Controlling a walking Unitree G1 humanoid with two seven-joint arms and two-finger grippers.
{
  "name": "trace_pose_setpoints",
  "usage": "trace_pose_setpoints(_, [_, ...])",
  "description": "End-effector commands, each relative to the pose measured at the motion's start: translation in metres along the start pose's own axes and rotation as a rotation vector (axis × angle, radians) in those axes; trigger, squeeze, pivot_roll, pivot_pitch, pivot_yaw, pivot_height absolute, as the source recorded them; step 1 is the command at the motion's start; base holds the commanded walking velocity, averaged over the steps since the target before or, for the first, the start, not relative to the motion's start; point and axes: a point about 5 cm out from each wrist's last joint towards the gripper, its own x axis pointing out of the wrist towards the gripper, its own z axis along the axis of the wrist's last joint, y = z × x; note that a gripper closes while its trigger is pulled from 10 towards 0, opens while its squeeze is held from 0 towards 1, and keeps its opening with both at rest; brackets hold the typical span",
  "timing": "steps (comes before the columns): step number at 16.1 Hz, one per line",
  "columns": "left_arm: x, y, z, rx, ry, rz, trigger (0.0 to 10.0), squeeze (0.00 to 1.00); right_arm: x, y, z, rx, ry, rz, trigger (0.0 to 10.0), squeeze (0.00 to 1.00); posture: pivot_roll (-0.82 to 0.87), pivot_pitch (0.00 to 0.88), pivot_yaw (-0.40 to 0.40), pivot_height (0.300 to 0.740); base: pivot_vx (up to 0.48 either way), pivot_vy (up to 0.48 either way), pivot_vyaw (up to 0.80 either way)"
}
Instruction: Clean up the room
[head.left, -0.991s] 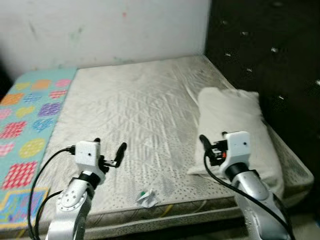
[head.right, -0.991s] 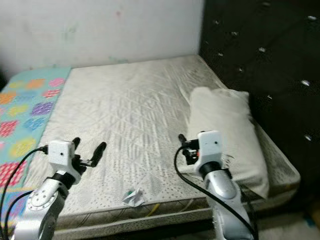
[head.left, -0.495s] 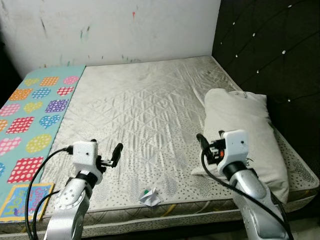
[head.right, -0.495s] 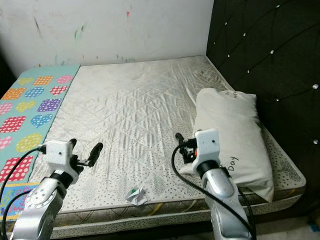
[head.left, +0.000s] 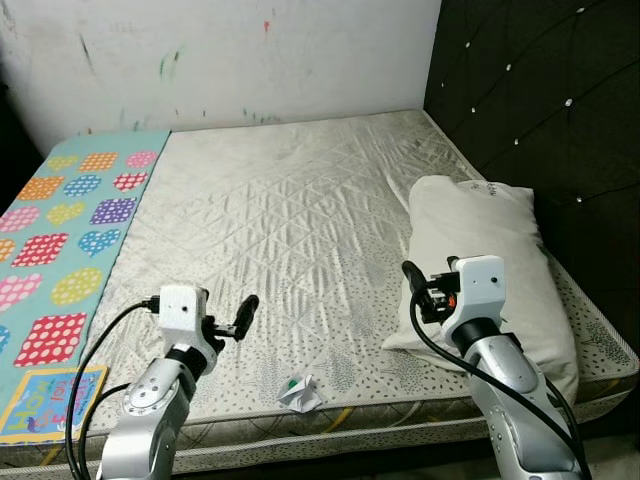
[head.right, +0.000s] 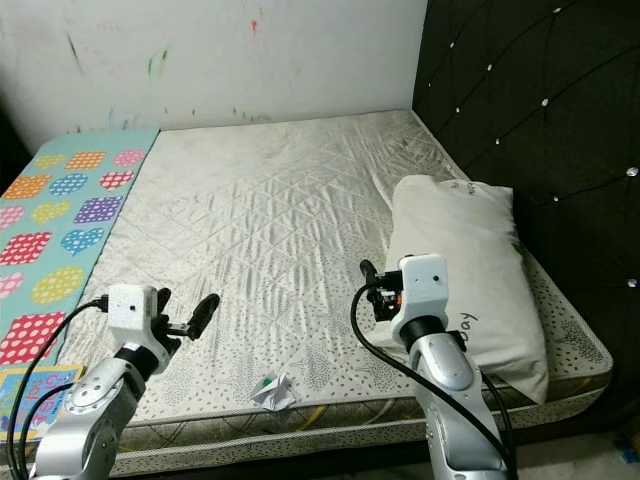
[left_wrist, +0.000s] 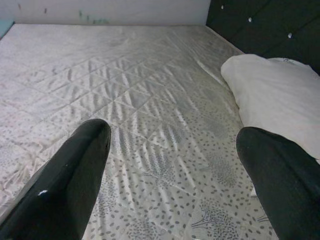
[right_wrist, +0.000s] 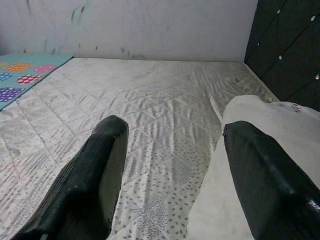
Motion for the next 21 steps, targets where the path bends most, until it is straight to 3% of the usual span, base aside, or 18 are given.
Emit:
trace_pose_setpoints(1, [0.0, 0.001, 0.007, 0.026, -0.012, -0.007, 10.0, 0.0, 0.003, 0.0, 0.003, -0.009, -0.011, -0.006, 10.0, 0.0, -0.23, 0.0, 0.047, 0.74, 0.0, 0.0, 0.0])
trace_pose_setpoints(5, [0.004, 0.0, 0.01, 0.028, -0.023, 0.005, 10.0, 0.0, 0.004, 0.0, 0.002, -0.04, -0.003, -0.016, 10.0, 0.0, -0.24, 0.0, 0.048, 0.74, 0.0, 0.0, 0.2])
trace_pose_setpoints(8, [0.006, -0.001, 0.013, 0.037, -0.032, -0.001, 10.0, 0.0, 0.006, -0.002, 0.004, 0.007, -0.015, -0.035, 10.0, 0.0, -0.23, 0.0, 0.049, 0.74, 0.0, 0.0, 0.27])
trace_pose_setpoints(14, [0.003, 0.0, 0.011, 0.025, -0.036, 0.01, 10.0, 0.0, 0.004, -0.007, 0.002, 0.017, -0.007, -0.065, 10.0, 0.0, -0.23, 0.0, 0.047, 0.74, 0.0, 0.0, 0.0])
trace_pose_setpoints(18, [0.003, 0.0, 0.01, 0.03, -0.038, 0.02, 10.0, 0.0, 0.007, -0.007, 0.003, 0.003, -0.011, -0.05, 10.0, 0.0, -0.23, 0.0, 0.039, 0.74, 0.0, 0.0, -0.71])
trace_pose_setpoints(21, [0.009, -0.003, 0.013, 0.024, -0.044, 0.021, 10.0, 0.0, 0.015, -0.008, 0.01, -0.005, -0.03, -0.044, 10.0, 0.0, -0.24, 0.0, 0.038, 0.74, 0.0, 0.0, 0.0])
